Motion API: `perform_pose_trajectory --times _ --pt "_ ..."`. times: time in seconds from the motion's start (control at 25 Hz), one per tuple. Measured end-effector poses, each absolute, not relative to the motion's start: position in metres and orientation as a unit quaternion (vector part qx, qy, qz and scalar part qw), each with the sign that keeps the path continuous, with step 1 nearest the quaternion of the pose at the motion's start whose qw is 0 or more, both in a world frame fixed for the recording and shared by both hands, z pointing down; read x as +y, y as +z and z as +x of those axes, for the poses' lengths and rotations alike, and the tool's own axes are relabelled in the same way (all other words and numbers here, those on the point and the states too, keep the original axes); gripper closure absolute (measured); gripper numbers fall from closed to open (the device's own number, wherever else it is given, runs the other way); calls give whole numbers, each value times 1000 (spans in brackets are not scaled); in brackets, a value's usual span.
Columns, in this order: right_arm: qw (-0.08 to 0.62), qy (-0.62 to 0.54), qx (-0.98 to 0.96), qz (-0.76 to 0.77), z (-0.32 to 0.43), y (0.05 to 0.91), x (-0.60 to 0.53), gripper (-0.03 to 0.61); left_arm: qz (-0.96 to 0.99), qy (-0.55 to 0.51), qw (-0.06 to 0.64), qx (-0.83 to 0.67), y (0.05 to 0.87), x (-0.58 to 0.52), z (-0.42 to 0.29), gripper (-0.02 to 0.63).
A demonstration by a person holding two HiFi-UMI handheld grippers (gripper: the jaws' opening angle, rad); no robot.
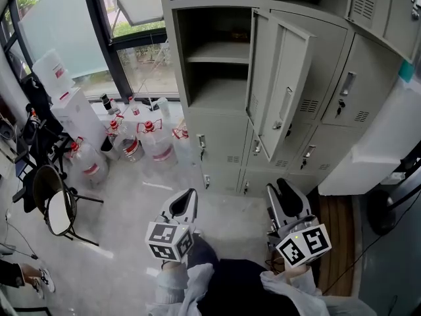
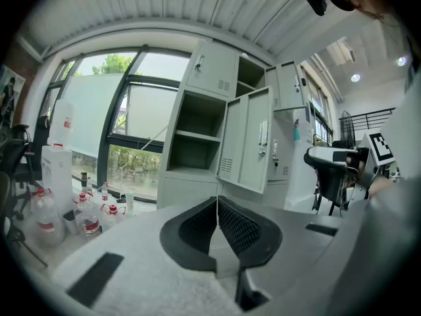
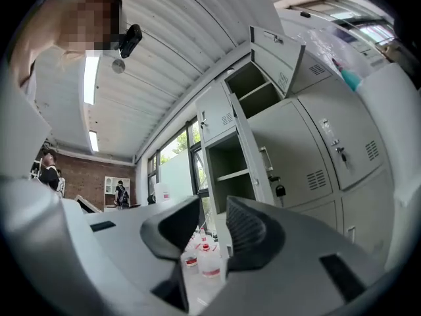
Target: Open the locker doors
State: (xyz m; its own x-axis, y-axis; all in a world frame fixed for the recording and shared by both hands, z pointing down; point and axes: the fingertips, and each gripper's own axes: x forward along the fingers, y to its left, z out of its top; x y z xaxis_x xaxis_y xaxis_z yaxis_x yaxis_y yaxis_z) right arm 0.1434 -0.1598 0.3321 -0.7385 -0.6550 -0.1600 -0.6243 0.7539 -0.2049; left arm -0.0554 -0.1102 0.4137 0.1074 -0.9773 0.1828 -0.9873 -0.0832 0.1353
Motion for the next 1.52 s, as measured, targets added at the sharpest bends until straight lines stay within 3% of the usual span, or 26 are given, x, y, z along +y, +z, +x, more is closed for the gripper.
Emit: perform_pose_trajectory --times 0.16,0.76,1.52 --pt "89 -79 925 -362 134 353 -151 578 745 20 122 -656 422 -107 -43 601" --pt "48 -86 909 -404 112 381 -137 578 800 18 133 -585 423 -132 -34 601" --pt "21 -99 895 -434 -28 396 -116 578 808 13 147 -570 424 -109 -180 601"
